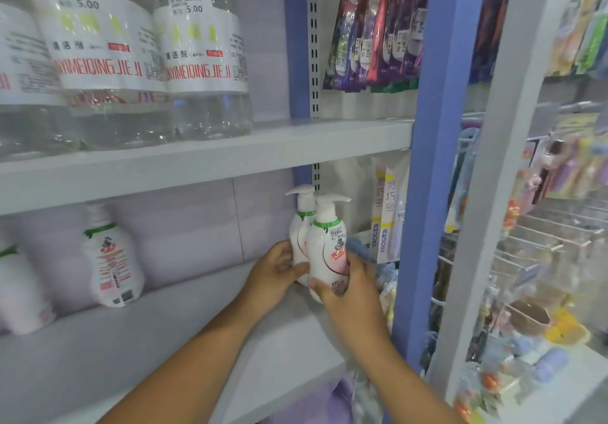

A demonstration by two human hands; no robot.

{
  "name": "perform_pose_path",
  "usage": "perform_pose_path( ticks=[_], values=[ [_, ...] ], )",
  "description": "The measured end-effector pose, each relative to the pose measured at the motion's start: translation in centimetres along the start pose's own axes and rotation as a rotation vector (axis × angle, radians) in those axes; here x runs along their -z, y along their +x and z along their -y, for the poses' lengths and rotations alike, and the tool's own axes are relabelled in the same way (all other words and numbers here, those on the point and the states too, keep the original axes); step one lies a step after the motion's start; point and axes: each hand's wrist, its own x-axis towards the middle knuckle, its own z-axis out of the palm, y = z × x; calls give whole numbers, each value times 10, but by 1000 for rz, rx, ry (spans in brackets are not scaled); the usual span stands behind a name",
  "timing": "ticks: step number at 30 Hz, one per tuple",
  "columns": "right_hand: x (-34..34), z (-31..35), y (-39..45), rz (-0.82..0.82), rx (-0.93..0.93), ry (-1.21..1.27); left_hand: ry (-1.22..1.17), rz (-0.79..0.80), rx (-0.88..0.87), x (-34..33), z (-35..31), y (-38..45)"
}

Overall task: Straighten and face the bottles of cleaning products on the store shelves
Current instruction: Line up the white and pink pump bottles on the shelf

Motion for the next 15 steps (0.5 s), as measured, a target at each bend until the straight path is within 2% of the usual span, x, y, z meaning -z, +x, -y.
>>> perform_pose_path(
  ticks=[7, 10, 13, 14, 15],
  values=[
    [0, -1, 4, 3, -41, 46, 47, 1, 12, -1, -10, -11],
    [7, 4, -4, -38, -22, 39, 153, -15, 30, 4, -15, -25],
    [9, 11, -28, -253, 334, 97, 311, -125, 60, 38, -13, -49],
    [3, 15, -37, -250, 450, 153, 321, -183, 71, 57, -12, -61],
    [-7, 23, -45, -177, 504, 223, 327, -248, 77, 80, -12, -73]
  ],
)
